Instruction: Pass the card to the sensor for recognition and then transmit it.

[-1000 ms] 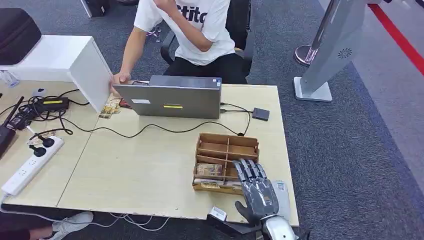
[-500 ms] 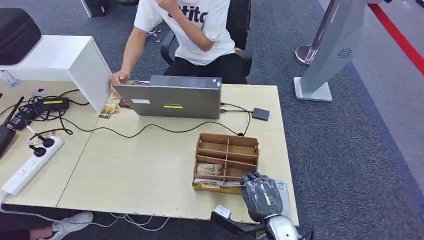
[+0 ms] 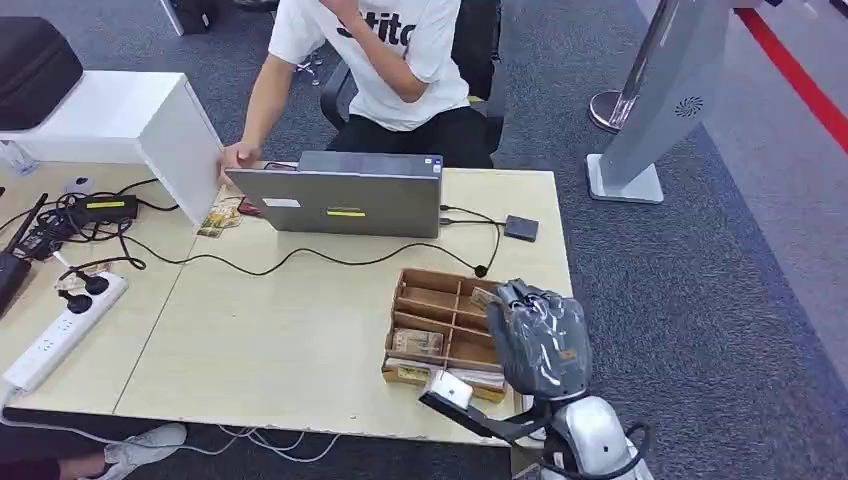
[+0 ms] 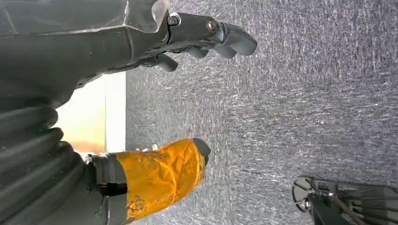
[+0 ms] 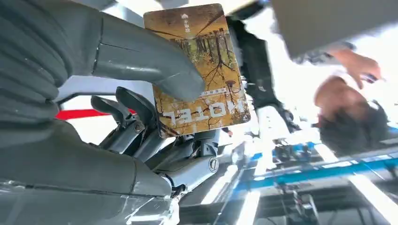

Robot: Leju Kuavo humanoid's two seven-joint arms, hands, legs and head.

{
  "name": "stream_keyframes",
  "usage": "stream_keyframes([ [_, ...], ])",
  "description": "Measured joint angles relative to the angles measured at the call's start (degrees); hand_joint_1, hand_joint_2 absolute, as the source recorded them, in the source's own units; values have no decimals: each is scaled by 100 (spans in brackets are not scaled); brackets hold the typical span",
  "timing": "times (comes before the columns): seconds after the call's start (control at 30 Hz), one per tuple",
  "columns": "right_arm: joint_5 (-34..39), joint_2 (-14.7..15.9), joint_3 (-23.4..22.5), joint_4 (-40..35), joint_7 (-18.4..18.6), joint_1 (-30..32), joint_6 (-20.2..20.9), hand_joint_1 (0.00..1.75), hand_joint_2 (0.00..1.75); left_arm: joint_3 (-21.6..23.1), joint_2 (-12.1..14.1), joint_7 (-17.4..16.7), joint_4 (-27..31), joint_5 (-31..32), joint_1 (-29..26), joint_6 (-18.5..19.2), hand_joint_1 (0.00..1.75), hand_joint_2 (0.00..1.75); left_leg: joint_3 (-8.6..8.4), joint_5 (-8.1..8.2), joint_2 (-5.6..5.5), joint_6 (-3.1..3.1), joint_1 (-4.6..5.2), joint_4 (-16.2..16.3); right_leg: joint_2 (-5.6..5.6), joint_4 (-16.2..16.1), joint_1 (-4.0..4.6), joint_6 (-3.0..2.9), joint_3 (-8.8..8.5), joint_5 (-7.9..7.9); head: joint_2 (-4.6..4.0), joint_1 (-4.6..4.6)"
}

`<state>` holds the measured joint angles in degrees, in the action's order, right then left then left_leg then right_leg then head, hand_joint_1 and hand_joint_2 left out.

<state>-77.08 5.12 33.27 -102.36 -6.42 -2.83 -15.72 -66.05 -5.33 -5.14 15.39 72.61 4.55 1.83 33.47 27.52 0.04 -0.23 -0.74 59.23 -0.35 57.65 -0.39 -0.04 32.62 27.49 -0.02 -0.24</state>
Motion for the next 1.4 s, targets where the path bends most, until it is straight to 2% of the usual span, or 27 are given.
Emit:
stream_keyframes([
  [0.1,450,-235,-15,29,-162,-537,447,175,175,0,2,0,0,129,13,59,0,175,0,-11,2,-4,0,0,2,3,0,-4,1,-8,0,0],
  [0.13,664,-378,-15,109,-195,-785,729,175,175,0,2,2,0,196,25,70,0,175,-1,-15,3,-7,-2,0,3,5,0,-4,2,-9,0,0],
  [0.2,867,-609,-17,302,-197,-1173,1002,175,175,0,4,4,0,262,56,101,0,175,-1,-21,-1,-10,-5,0,1,7,0,-5,2,-11,0,0],
  [0.37,941,-927,-22,625,-202,-1653,1109,175,175,0,2,4,0,293,70,103,0,175,0,-22,-6,-10,-6,0,-2,10,1,-8,2,-13,0,0],
  [0.43,1055,-1008,-22,728,-151,-1769,1348,175,175,0,4,4,0,332,69,107,0,175,4,-22,-5,-10,-6,0,-1,11,1,-8,3,-13,0,0],
  [0.53,1299,-1308,-50,1337,138,-2272,1879,175,175,77,11,7,0,483,86,153,0,175,4,-22,5,-10,-6,0,10,14,1,-11,10,-16,0,-2],
  [0.7,1417,-1976,-286,2940,559,-3332,1977,175,175,231,24,20,-2,671,133,186,0,175,3,-38,-1,-20,-8,0,5,18,1,-17,13,-21,0,0],
  [0.83,1577,-2228,-437,3753,622,-3736,1854,175,175,302,20,20,-4,715,139,186,0,175,3,-38,0,-21,-8,0,6,20,1,-19,13,-22,0,0],
  [0.87,1594,-2275,-487,3885,594,-3779,1809,122,175,319,17,20,-4,713,138,188,0,175,4,-37,-1,-21,-8,0,6,20,1,-19,13,-22,0,2],
  [0.9,1625,-2309,-525,3981,565,-3809,1778,0,175,330,15,20,-7,713,139,188,0,175,4,-37,-1,-21,-8,0,6,20,1,-19,15,-22,0,0],
  [0.97,2105,-2313,-641,4092,384,-3824,1839,0,175,330,15,22,-11,713,140,190,0,175,7,-37,-6,-21,-8,1,1,19,1,-19,15,-22,0,2],
  [1.03,2973,-2313,-846,4133,104,-3791,1957,0,175,330,18,22,-28,710,137,190,0,175,10,-37,-6,-21,-7,1,2,18,1,-19,19,-22,0,0],
  [1.13,3764,-2311,-1273,4111,-224,-3705,2029,0,175,330,20,22,-33,697,133,203,0,175,12,-35,-7,-19,-7,1,1,16,1,-18,22,-22,0,0],
  [1.3,4872,-2282,-2248,3820,-427,-3481,2084,0,175,330,20,20,-37,654,124,219,0,175,12,-35,-7,-18,-6,3,0,14,1,-17,25,-23,0,0],
  [1.4,5626,-2146,-3070,3525,-560,-3287,2007,0,175,330,20,20,-37,623,109,203,0,175,12,-36,-24,-18,-5,5,-16,12,1,-16,21,-24,0,0],
])
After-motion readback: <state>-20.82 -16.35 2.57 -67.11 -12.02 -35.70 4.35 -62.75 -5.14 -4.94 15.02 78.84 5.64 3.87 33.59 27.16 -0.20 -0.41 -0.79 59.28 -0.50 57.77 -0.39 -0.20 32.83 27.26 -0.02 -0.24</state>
